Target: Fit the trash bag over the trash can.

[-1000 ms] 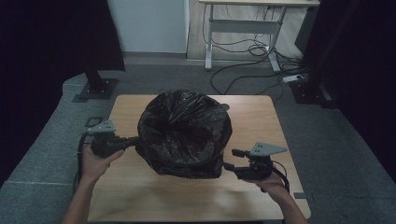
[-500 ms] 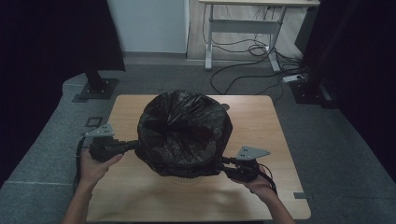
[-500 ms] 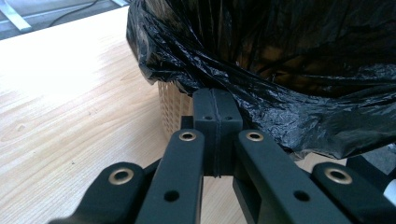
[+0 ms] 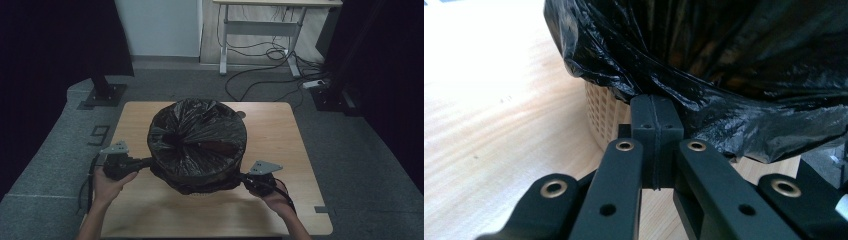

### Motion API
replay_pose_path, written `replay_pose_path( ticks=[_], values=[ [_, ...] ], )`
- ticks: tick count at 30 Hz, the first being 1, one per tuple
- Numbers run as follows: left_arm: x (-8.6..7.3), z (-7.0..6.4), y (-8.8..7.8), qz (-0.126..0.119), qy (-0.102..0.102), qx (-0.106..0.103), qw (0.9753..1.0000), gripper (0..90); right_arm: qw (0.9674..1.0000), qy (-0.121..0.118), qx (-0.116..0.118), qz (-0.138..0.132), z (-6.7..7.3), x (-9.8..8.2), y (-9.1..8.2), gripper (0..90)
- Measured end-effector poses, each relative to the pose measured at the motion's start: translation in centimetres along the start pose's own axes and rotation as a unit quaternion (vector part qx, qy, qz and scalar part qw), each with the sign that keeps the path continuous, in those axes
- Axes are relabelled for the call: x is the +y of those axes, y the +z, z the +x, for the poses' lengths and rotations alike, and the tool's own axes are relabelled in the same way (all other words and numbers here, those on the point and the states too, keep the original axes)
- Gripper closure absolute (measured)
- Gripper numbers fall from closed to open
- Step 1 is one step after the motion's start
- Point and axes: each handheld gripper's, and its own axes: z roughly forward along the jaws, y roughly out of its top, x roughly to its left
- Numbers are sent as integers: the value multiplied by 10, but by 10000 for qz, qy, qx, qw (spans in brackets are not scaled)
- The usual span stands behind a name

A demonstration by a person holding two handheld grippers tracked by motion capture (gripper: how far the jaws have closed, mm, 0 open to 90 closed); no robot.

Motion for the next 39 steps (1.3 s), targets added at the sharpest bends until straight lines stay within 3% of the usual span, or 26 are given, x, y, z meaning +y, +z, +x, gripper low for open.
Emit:
replay_pose_path(
  ticks=[5, 9, 16, 18, 19, 20, 23, 24, 27, 32, 39],
  values=[
    [-8, 3, 15, 24, -147, -39, 9999, 895, 9999, 105, -136, 7, -6, -3, 9, 841],
    [-12, 6, 23, 33, -240, -51, 9997, 895, 9996, 31, -265, 23, -8, -3, 12, 807],
    [-15, 7, 25, -148, -180, 35, 9997, 861, 9998, 111, -189, -11, -14, -4, 15, 772],
    [-17, 6, 22, -248, -117, 198, 9994, 799, 9998, 135, -175, -31, -14, -4, 14, 671],
    [-18, 5, 20, -302, -104, 364, 9988, 690, 9994, 222, -184, -189, -13, -4, 9, 446],
    [-19, 5, 18, -360, -119, 523, 9979, 690, 9994, 222, -184, -189, -13, -4, 9, 446],
    [-22, 4, 11, -401, -120, 658, 9970, 528, 9981, 433, -129, -408, -13, -2, -6, 273],
    [-22, 4, 9, -406, -96, 698, 9967, 467, 9974, 499, -135, -497, -15, -1, -19, 227],
    [-24, 1, 6, -351, 12, 888, 9954, 434, 9967, 548, -132, -580, -17, 0, -33, 204],
    [-24, -5, 8, -309, 194, 883, 9954, 393, 9940, 629, -21, -892, -24, 11, -72, 221],
    [-28, -4, 14, -352, 309, 687, 9965, 378, 9934, 499, 2, -1029, -23, 57, -113, 229]
  ],
)
